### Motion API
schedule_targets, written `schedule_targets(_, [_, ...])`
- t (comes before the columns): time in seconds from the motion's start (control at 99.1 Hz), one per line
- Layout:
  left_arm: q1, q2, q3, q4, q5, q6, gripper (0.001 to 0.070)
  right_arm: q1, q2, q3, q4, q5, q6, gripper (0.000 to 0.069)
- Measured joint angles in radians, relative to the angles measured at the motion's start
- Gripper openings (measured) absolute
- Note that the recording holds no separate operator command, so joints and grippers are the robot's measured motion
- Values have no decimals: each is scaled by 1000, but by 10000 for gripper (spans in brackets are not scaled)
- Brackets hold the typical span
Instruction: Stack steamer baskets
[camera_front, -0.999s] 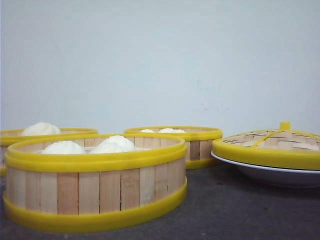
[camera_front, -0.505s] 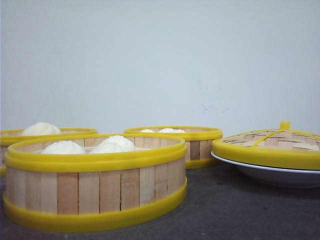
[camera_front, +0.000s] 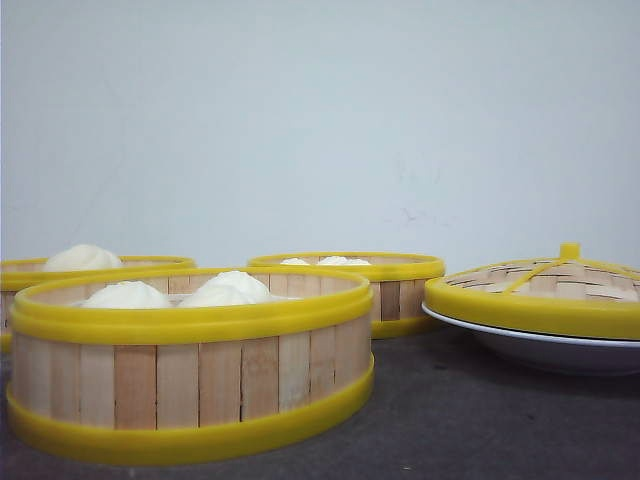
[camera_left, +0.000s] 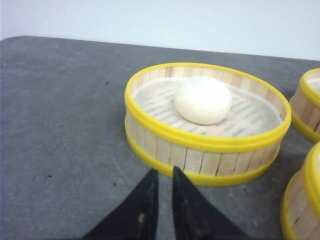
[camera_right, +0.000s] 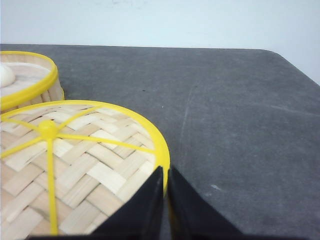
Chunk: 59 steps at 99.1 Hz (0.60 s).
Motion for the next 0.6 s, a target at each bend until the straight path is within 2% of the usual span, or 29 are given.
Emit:
schedule_targets(0.424, [0, 0, 0, 0, 0, 0, 25, 0, 0, 0, -3, -2, 5, 9])
schedule_targets(0.595, [0, 0, 0, 3, 0, -7, 25, 0, 0, 0, 6, -4, 52, 9])
